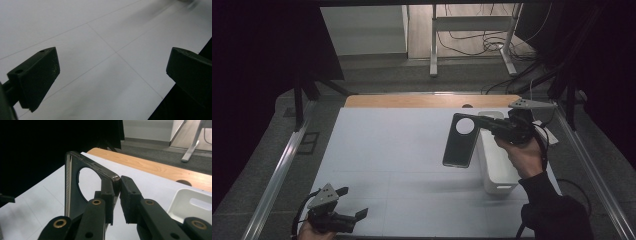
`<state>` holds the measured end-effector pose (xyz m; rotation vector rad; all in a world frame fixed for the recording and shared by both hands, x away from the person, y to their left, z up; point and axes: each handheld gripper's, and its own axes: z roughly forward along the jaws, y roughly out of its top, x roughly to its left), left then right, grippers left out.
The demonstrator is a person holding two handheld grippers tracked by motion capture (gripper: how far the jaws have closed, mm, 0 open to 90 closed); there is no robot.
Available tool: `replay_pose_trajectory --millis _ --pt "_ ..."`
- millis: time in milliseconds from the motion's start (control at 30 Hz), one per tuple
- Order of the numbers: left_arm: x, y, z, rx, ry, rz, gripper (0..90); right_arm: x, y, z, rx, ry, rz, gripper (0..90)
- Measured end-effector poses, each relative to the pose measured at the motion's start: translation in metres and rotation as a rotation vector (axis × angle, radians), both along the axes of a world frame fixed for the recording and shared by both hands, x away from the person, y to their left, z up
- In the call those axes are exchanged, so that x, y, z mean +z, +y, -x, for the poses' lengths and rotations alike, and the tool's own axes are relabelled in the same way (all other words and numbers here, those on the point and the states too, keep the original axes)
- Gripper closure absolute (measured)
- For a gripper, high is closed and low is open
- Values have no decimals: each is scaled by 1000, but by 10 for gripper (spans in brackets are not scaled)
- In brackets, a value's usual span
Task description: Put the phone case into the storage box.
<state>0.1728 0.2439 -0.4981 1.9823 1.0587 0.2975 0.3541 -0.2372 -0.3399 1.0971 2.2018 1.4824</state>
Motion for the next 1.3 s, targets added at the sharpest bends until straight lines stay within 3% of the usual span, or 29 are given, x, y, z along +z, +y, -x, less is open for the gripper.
replay_pose_trajectory --millis 233,567,1300 --pt "-3 5 5 20 5 -9 0 3 -8 -6 -20 -18 6 811" --pt "-4 10 8 39 8 14 0 5 -22 -17 -54 -33 18 811" --pt "-5 9 7 39 27 -14 0 17 -44 -36 -103 -89 64 811"
